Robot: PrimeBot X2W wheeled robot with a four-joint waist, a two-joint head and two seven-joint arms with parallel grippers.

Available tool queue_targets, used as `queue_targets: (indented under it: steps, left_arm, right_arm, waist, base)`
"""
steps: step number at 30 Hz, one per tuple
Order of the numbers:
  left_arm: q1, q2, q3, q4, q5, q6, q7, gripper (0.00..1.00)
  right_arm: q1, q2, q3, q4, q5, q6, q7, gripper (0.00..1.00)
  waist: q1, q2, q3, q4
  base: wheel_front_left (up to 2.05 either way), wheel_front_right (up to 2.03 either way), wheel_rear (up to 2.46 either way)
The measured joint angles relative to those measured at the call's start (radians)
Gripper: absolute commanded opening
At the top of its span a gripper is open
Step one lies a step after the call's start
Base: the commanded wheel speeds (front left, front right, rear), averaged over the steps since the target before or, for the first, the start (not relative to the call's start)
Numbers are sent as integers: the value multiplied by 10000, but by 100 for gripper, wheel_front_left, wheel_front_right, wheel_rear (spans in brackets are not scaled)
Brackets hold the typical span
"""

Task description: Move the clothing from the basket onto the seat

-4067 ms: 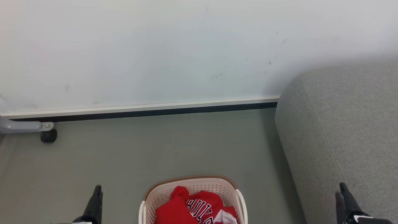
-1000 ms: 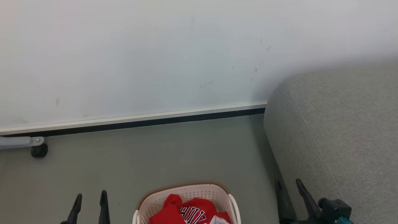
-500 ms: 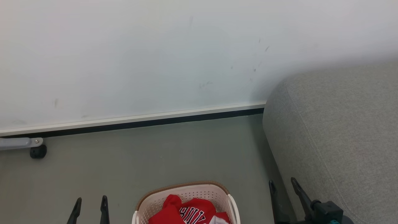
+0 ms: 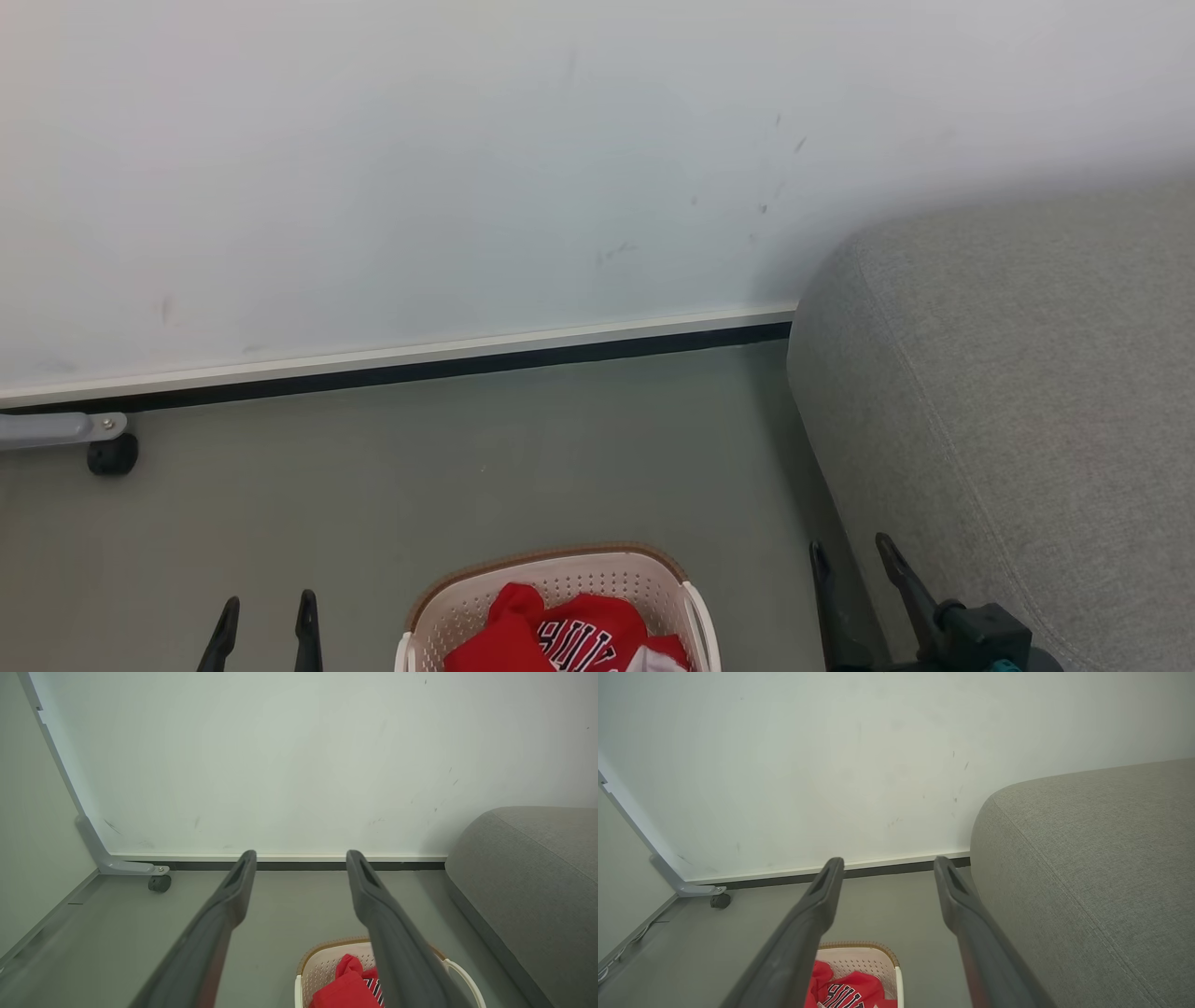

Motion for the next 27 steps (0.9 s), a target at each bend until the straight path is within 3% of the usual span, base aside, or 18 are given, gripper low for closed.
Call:
queue_targets:
  steps: [15,27]
  left_arm:
    - [-21,-86,48,92,213,-190,0,100]
    - [-616,-138,-303,111,504,-422,-2,100]
  right_arm:
    - [8,42,-67,-81,-77,48,-2,100]
    - [-168,75,-211,-608,-305,73,-27,100]
  waist:
    - [0,0,198,-48]
    - [0,0,1184,-189]
  base:
    - [0,0,0]
    - [0,0,0]
